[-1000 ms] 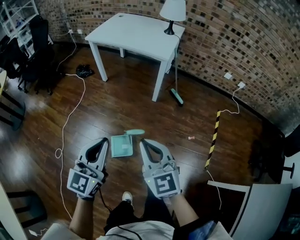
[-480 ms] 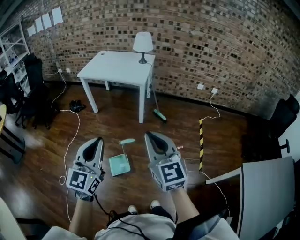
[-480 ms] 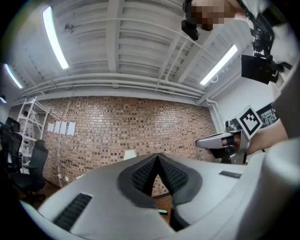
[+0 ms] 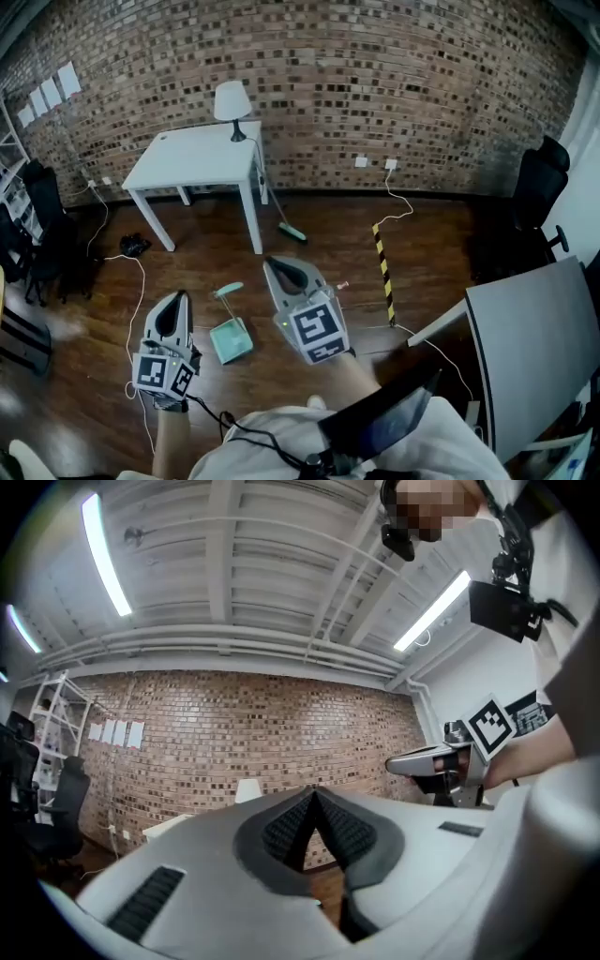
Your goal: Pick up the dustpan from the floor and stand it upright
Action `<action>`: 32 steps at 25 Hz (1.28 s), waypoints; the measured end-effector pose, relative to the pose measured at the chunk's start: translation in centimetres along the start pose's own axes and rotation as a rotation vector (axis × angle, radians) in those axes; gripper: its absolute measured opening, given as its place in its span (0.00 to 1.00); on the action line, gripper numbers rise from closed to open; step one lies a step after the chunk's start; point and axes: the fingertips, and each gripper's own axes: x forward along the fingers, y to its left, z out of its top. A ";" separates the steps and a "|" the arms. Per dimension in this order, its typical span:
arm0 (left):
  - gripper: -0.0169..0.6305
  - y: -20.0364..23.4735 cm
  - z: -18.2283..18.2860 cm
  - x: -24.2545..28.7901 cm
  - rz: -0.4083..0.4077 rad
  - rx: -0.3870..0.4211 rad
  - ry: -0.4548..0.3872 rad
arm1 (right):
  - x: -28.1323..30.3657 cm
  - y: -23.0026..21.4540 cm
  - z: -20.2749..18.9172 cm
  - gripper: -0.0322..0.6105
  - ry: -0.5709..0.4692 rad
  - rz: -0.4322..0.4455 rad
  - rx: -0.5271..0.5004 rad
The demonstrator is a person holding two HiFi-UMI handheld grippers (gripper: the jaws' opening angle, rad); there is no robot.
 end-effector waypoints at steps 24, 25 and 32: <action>0.03 -4.6 -5.6 -12.5 -0.099 -0.067 0.109 | -14.3 5.7 -5.8 0.04 0.184 -0.225 0.104; 0.03 -4.5 -5.3 -13.3 -0.090 -0.064 0.108 | -14.8 6.4 -5.1 0.04 0.173 -0.217 0.094; 0.03 -12.1 -2.2 -19.6 -0.083 -0.039 0.065 | -24.1 10.1 -3.3 0.04 0.140 -0.170 0.047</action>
